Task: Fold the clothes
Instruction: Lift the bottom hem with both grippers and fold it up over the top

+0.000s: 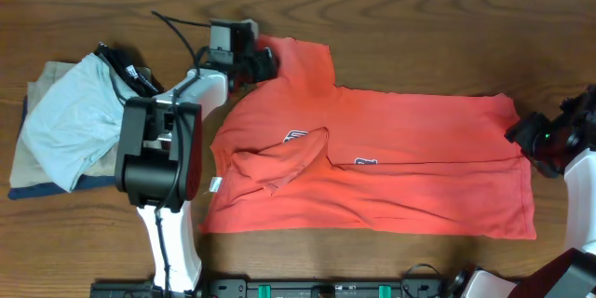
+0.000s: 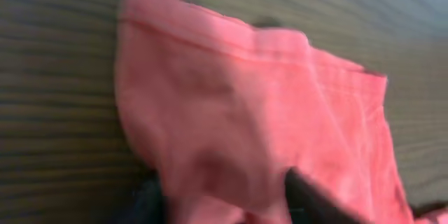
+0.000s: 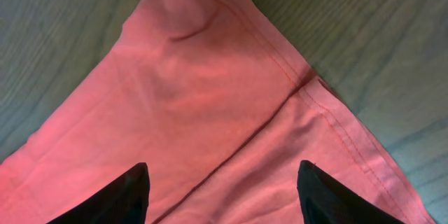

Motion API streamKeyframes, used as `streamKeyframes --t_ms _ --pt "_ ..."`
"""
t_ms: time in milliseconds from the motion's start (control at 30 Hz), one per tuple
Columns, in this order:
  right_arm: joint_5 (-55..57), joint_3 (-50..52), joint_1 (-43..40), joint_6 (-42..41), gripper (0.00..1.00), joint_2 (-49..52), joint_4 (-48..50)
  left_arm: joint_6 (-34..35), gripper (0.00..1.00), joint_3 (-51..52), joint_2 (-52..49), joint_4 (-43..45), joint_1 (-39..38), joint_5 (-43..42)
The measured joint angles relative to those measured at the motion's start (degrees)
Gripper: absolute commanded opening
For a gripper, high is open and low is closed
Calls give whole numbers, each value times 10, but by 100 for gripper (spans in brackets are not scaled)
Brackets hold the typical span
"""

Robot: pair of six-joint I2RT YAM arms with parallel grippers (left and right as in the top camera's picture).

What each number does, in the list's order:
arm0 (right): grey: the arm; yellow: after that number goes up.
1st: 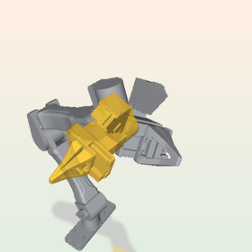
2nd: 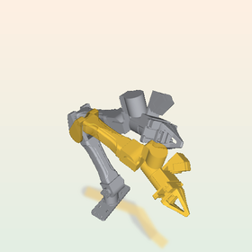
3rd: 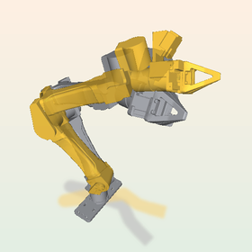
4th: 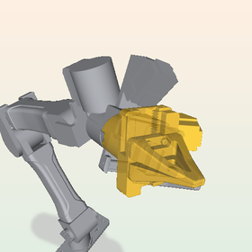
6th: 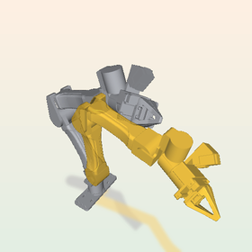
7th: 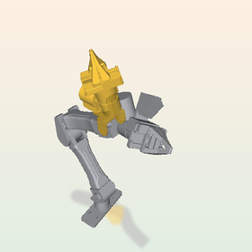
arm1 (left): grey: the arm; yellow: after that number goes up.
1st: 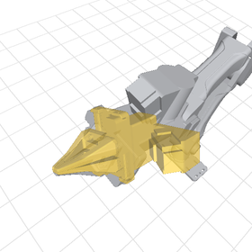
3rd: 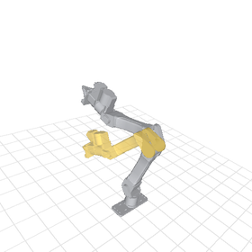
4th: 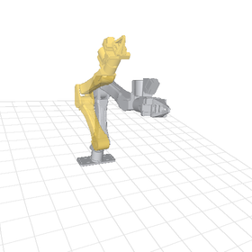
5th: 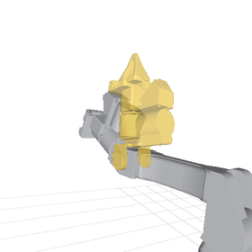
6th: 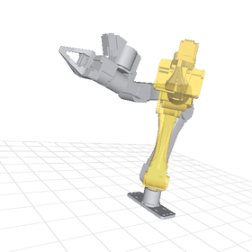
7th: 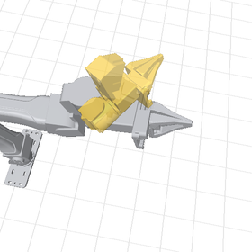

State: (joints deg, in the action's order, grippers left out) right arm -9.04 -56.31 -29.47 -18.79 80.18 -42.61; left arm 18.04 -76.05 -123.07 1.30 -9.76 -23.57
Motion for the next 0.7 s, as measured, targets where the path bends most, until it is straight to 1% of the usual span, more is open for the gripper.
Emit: streamKeyframes --t_ms 33,67,133,233,400,567,700 --pt "0 0 0 0 67 0 7 2 9 0 -3 -2 -4 -1" --pt "0 0 0 0 67 0 11 3 6 0 -6 -5 -8 -1" --pt "0 0 0 0 65 0 23 -1 6 -5 -10 -14 -10 -3" --pt "0 0 0 2 63 0 48 0 6 -21 -10 -50 -6 -3" --pt "-1 0 0 15 60 10 117 0 6 -47 0 -107 13 -3" --pt "-2 0 0 30 59 67 189 0 6 -47 71 -173 24 -3" --pt "-3 0 0 36 59 136 276 0 6 -52 148 -220 21 -3"
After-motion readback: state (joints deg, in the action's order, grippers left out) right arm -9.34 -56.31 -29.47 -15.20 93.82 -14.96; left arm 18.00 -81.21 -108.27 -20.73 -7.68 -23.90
